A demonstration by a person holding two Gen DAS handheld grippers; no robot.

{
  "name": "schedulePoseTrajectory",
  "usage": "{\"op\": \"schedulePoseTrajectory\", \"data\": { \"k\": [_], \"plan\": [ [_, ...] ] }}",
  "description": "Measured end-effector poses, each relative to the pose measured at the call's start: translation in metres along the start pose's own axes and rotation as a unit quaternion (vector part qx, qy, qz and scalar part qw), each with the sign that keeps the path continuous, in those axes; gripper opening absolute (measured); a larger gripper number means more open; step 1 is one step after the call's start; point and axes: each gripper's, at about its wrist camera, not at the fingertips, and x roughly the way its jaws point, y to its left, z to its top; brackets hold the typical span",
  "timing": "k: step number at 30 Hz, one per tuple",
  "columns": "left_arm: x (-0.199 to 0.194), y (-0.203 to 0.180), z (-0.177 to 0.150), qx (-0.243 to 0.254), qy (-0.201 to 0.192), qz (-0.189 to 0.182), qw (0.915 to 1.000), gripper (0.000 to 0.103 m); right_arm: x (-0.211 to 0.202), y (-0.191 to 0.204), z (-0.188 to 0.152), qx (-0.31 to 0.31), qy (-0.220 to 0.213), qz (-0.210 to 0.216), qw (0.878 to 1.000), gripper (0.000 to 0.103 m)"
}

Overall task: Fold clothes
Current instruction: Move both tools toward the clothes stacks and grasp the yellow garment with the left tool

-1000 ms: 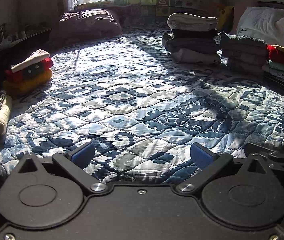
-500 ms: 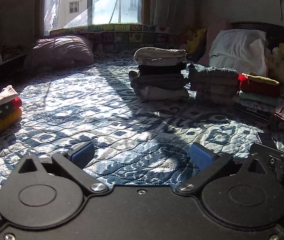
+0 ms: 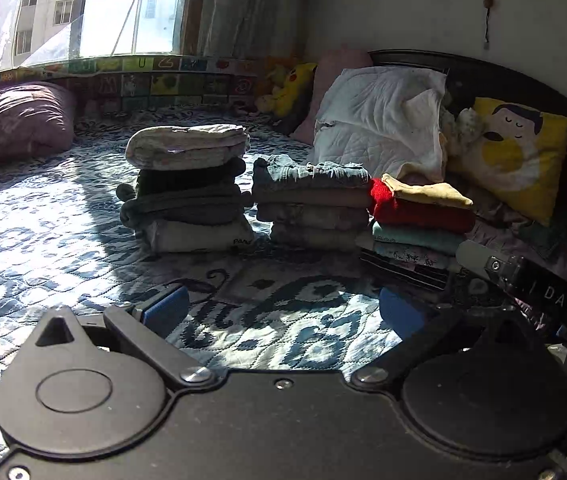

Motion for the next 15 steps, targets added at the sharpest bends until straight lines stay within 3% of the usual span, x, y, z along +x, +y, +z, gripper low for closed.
{"op": "schedulePoseTrajectory", "data": {
  "k": [4,10,12,15],
  "plan": [
    [0.038,-0.013,0.032,0.005,-0.004,-0.017,0.9998,0.102,0.027,-0.025,-0.021,0.014,-0.016,-0.012,1.0,0.102],
    [0.107,-0.052,0.072,0.053,0.017,-0.075,0.9957,0.097,0.057,-0.046,-0.082,-0.069,-0.01,-0.032,0.997,0.102],
    [0.134,-0.069,0.082,0.077,0.021,-0.092,0.9925,0.095,0.062,-0.047,-0.087,-0.084,-0.001,-0.039,0.996,0.102],
    [0.171,-0.088,0.09,0.09,0.035,-0.107,0.9895,0.09,0.066,-0.042,-0.08,-0.099,-0.022,-0.054,0.993,0.102]
  ]
}}
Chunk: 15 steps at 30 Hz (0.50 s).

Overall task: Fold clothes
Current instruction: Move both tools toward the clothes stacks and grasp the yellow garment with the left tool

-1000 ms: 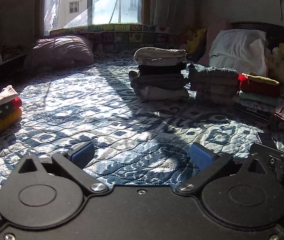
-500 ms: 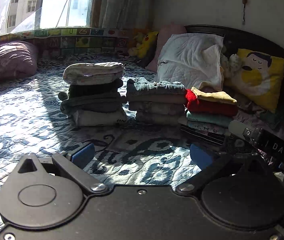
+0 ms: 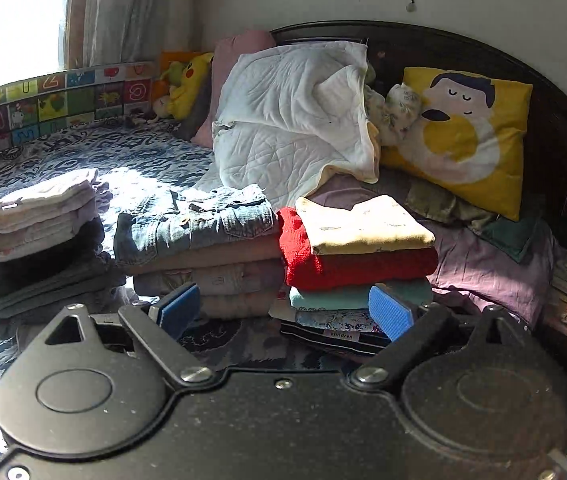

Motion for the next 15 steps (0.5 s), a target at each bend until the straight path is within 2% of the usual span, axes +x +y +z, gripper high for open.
{"op": "schedulePoseTrajectory", "data": {
  "k": [4,7,11,15],
  "plan": [
    [0.054,-0.008,0.014,0.003,0.026,-0.026,0.9993,0.082,0.006,0.0,0.003,-0.032,-0.029,-0.036,0.998,0.102],
    [0.087,-0.015,0.018,0.02,0.041,-0.044,0.998,0.081,0.008,0.008,-0.001,-0.06,-0.042,-0.032,0.997,0.102],
    [0.131,-0.023,0.026,0.033,0.067,-0.065,0.9951,0.081,0.011,0.018,-0.005,-0.071,-0.034,-0.01,0.997,0.102],
    [0.166,-0.021,0.037,-0.009,0.08,-0.095,0.9922,0.081,0.018,0.022,-0.007,-0.071,-0.027,0.001,0.997,0.102]
  ]
}}
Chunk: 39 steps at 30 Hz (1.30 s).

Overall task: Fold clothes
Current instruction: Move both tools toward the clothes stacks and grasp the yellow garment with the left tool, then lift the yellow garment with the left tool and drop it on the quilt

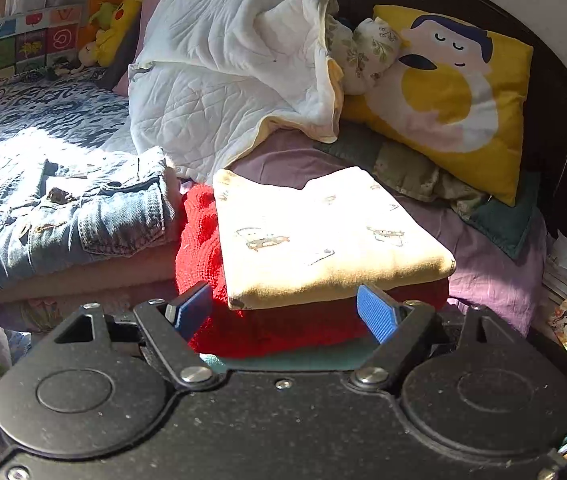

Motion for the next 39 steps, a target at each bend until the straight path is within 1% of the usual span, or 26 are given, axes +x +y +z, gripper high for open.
{"op": "schedulePoseTrajectory", "data": {
  "k": [1,4,6,7,8,12,14,16,20,23,26,28,30,34,35,36,37,39],
  "plan": [
    [0.006,0.001,0.003,-0.006,-0.001,0.0,1.0,0.081,0.002,0.001,-0.001,0.003,0.003,0.003,1.0,0.102],
    [0.016,-0.001,0.01,0.002,-0.003,-0.006,1.0,0.079,0.01,0.002,-0.006,0.007,0.016,0.006,1.0,0.102],
    [0.014,-0.005,0.012,0.014,-0.011,-0.008,0.9998,0.06,0.014,0.003,-0.009,0.008,0.024,0.007,1.0,0.102],
    [0.012,-0.007,0.012,0.023,-0.015,-0.008,0.9996,0.054,0.014,0.004,-0.01,0.009,0.026,0.007,1.0,0.102],
    [0.01,-0.01,0.012,0.032,-0.019,-0.007,0.9993,0.039,0.015,0.004,-0.011,0.011,0.028,0.007,1.0,0.102],
    [-0.001,-0.021,0.008,0.061,-0.035,0.002,0.9975,0.028,0.017,0.004,-0.014,0.013,0.034,0.004,0.999,0.102],
    [-0.011,-0.023,0.007,0.063,-0.049,0.006,0.9968,0.026,0.017,0.005,-0.013,0.01,0.035,0.003,0.999,0.102],
    [-0.028,-0.022,0.007,0.054,-0.073,0.008,0.9959,0.025,0.016,0.005,-0.012,0.008,0.032,0.004,0.999,0.102],
    [-0.072,-0.013,0.007,0.034,-0.111,0.025,0.9929,0.024,0.015,0.011,-0.012,0.006,0.037,0.02,0.999,0.102],
    [-0.112,0.003,0.002,0.024,-0.132,0.044,0.99,0.023,0.014,0.017,-0.012,0.008,0.043,0.044,0.998,0.102],
    [-0.156,0.026,-0.011,0.012,-0.144,0.077,0.9866,0.023,0.019,0.027,-0.015,0.006,0.072,0.059,0.996,0.102],
    [-0.184,0.043,-0.026,0.0,-0.145,0.1,0.9844,0.023,0.019,0.032,-0.017,0.012,0.084,0.082,0.993,0.102],
    [-0.207,0.058,-0.042,-0.006,-0.14,0.129,0.9817,0.023,0.02,0.037,-0.018,0.02,0.096,0.122,0.988,0.102],
    [-0.234,0.089,-0.078,-0.017,-0.103,0.192,0.9757,0.021,0.018,0.054,-0.023,0.032,0.114,0.177,0.977,0.102],
    [-0.238,0.099,-0.088,-0.02,-0.092,0.212,0.9726,0.02,0.019,0.058,-0.024,0.034,0.117,0.185,0.975,0.102],
    [-0.243,0.108,-0.098,-0.024,-0.081,0.232,0.969,0.012,0.019,0.062,-0.025,0.036,0.121,0.193,0.973,0.102],
    [-0.248,0.117,-0.105,-0.032,-0.076,0.245,0.9659,0.01,0.02,0.065,-0.026,0.038,0.127,0.205,0.97,0.102],
    [-0.26,0.131,-0.122,-0.048,-0.07,0.261,0.9616,0.009,0.021,0.072,-0.027,0.035,0.132,0.212,0.968,0.102]
  ]
}}
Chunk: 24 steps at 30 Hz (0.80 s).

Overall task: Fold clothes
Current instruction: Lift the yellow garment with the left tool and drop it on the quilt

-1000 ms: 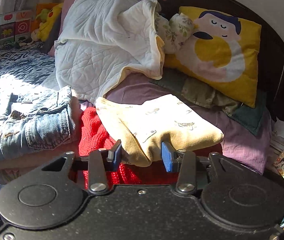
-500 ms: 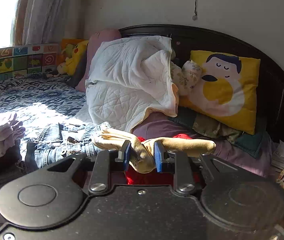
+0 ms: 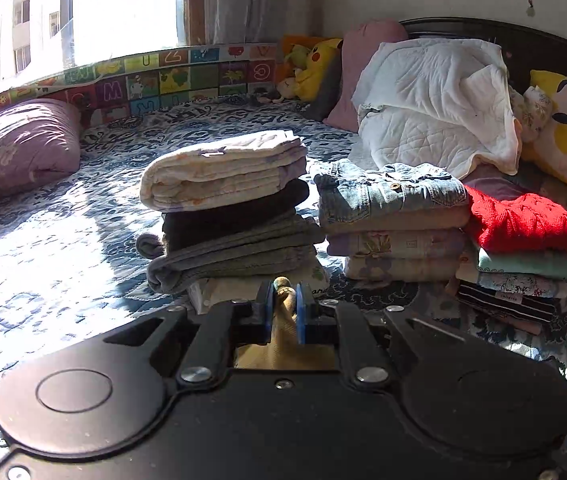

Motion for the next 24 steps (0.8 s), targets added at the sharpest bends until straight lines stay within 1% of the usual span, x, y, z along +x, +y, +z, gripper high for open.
{"op": "schedulePoseTrajectory", "data": {
  "k": [1,4,6,7,8,9,10,11,13,15,17,18,21,24],
  "plan": [
    [-0.004,0.009,-0.008,-0.003,0.003,0.009,0.9999,0.009,0.001,0.004,-0.001,-0.005,0.002,0.006,1.0,0.102],
    [-0.015,0.026,-0.034,0.015,0.034,0.041,0.9985,0.009,0.007,0.009,-0.002,-0.014,0.01,0.019,1.0,0.102],
    [-0.026,0.04,-0.052,0.011,0.059,0.037,0.9975,0.011,0.009,0.01,-0.001,-0.016,0.014,0.026,0.999,0.102],
    [-0.032,0.048,-0.061,0.005,0.069,0.035,0.997,0.016,0.009,0.01,-0.002,-0.013,0.014,0.03,0.999,0.102],
    [-0.039,0.053,-0.069,0.002,0.077,0.037,0.9963,0.025,0.009,0.01,-0.003,-0.009,0.016,0.033,0.999,0.102],
    [-0.047,0.058,-0.077,0.001,0.083,0.043,0.9956,0.039,0.009,0.009,-0.003,-0.002,0.019,0.036,0.999,0.102],
    [-0.055,0.062,-0.084,-0.001,0.085,0.049,0.9952,0.045,0.01,0.008,-0.003,0.006,0.021,0.04,0.999,0.102],
    [-0.063,0.067,-0.094,0.0,0.092,0.054,0.9943,0.05,0.01,0.007,-0.003,0.015,0.022,0.044,0.999,0.102],
    [-0.081,0.076,-0.112,0.002,0.107,0.063,0.9922,0.052,0.011,0.005,-0.004,0.036,0.026,0.059,0.997,0.102],
    [-0.096,0.086,-0.127,0.003,0.122,0.073,0.9898,0.062,0.012,0.004,-0.005,0.055,0.03,0.073,0.995,0.102],
    [-0.115,0.1,-0.145,0.0,0.134,0.086,0.9872,0.066,0.013,0.006,-0.007,0.067,0.036,0.086,0.993,0.103],
    [-0.127,0.11,-0.153,-0.008,0.14,0.093,0.9856,0.069,0.013,0.007,-0.008,0.069,0.038,0.091,0.993,0.103],
    [-0.165,0.141,-0.177,-0.033,0.157,0.116,0.9802,0.073,0.011,0.014,-0.011,0.066,0.044,0.108,0.991,0.103],
    [-0.208,0.17,-0.195,-0.053,0.163,0.141,0.9751,0.076,0.007,0.02,-0.016,0.06,0.046,0.113,0.991,0.103]
  ]
}}
